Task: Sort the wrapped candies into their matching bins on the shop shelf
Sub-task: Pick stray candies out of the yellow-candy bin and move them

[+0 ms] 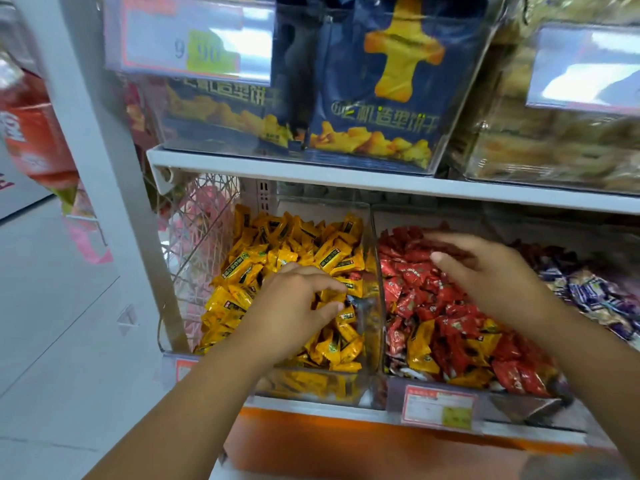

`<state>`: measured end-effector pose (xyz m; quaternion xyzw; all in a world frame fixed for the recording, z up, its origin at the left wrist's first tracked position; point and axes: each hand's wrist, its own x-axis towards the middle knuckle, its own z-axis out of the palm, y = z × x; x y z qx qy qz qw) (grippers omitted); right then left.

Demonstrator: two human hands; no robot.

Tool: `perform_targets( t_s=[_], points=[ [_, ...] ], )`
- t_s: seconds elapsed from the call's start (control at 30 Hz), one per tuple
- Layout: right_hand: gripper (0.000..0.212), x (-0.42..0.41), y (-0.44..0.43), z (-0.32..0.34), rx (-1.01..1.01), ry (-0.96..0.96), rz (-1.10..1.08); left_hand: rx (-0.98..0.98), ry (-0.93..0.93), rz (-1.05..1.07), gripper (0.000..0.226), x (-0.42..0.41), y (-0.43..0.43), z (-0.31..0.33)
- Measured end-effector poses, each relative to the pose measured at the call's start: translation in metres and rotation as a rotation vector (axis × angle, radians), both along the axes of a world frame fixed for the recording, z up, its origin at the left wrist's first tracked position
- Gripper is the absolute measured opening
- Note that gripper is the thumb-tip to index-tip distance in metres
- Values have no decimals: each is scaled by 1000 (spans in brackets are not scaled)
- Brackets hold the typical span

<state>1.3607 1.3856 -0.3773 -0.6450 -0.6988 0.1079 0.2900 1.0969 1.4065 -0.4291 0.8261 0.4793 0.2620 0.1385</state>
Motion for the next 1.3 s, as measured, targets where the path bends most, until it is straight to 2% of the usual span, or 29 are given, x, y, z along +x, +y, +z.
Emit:
perform_targets(
  t_s=[0.1,0.17,0.27,0.33,0.5,0.57,0.63,0.73,0.97,1.1,1.17,1.3],
  points=[
    [29,-19,-12,-6,-8,-54,187,-17,89,-69,29,19,18,-5],
    [35,-30,-12,-15,-83,-96,288,4,232,-106,35,31,33,-10],
    [39,-32,-11,-29,-143,-100,336,50,509,-157,43,34,52,-15],
    [39,-28,-11,-32,-167,-73,341,40,575,-186,44,24,59,-14],
    [40,-23,-14,-32,-172,-88,364,-9,587,-84,47,-15,62,-2],
    [41,-24,-12,-32,-166,-79,361,72,617,-66,50,-8,58,5],
    [39,-25,-11,-32,-145,-63,351,144,532,-135,44,13,55,6],
    [36,-25,-10,-31,-107,-60,345,-10,402,-232,35,40,56,-7],
    [37,-14,-14,-31,-113,-37,328,-18,613,-179,64,36,72,-23],
    [37,-7,-19,-33,-111,46,309,-117,551,-170,49,33,75,-17],
    [36,-8,-20,-33,-97,69,313,-107,518,-149,45,35,77,-17],
    [51,-12,-19,-40,-115,-55,341,1,567,-85,42,43,79,-23]
  ],
)
